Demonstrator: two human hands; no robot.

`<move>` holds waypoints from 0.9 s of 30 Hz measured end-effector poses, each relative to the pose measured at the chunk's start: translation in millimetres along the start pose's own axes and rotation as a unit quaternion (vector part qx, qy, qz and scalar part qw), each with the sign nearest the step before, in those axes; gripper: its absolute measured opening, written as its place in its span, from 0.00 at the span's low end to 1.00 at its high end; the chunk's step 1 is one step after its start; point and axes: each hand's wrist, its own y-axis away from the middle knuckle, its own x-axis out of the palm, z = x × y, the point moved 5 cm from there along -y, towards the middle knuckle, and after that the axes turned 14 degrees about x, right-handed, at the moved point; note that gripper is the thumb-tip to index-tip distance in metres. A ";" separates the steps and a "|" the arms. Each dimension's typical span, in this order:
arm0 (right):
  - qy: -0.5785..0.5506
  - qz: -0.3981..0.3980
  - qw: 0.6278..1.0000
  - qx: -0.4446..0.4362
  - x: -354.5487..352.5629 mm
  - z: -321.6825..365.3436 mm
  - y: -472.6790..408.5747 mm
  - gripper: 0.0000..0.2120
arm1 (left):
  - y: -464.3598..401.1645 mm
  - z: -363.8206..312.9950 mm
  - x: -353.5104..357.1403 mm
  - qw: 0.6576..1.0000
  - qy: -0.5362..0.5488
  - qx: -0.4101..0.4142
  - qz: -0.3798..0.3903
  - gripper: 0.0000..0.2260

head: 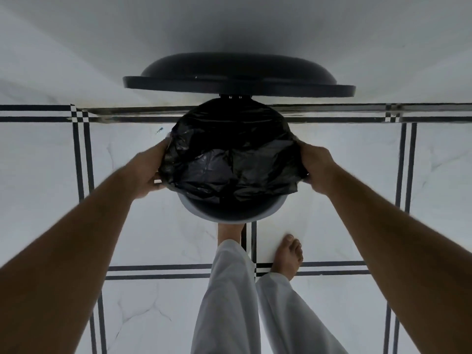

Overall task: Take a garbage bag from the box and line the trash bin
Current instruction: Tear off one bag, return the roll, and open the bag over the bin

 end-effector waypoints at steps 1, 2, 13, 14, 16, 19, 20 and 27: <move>-0.033 0.010 0.999 0.012 -1.1 -8.7 5.7 0.22 | 8.3 8.4 1.4 0.999 0.032 -0.005 0.010 0.31; -0.064 0.021 0.998 0.019 -1.9 -16.9 12.3 0.23 | 16.9 16.6 2.8 0.997 0.069 -0.015 0.014 0.30; -0.219 0.014 0.976 0.016 -5.2 -90.2 45.6 0.08 | 81.8 73.8 18.3 0.961 0.269 -0.010 -0.058 0.11; -0.230 0.023 0.973 0.023 -4.2 -88.9 45.2 0.09 | 84.6 73.7 19.2 0.959 0.277 -0.012 -0.064 0.13; -0.232 0.019 0.972 0.030 -6.0 -84.5 41.3 0.13 | 90.3 73.1 25.4 0.956 0.287 -0.014 -0.058 0.16; -0.214 -0.014 0.976 0.026 -8.5 -75.8 39.0 0.15 | 95.4 73.3 30.2 0.946 0.318 -0.013 -0.062 0.19; -0.219 -0.019 0.975 0.028 -9.1 -73.6 38.8 0.15 | 97.6 71.4 30.8 0.944 0.325 -0.008 -0.058 0.21; -0.208 0.019 0.974 0.088 3.0 -82.4 37.1 0.09 | 101.8 95.2 37.6 0.941 0.334 -0.028 -0.041 0.12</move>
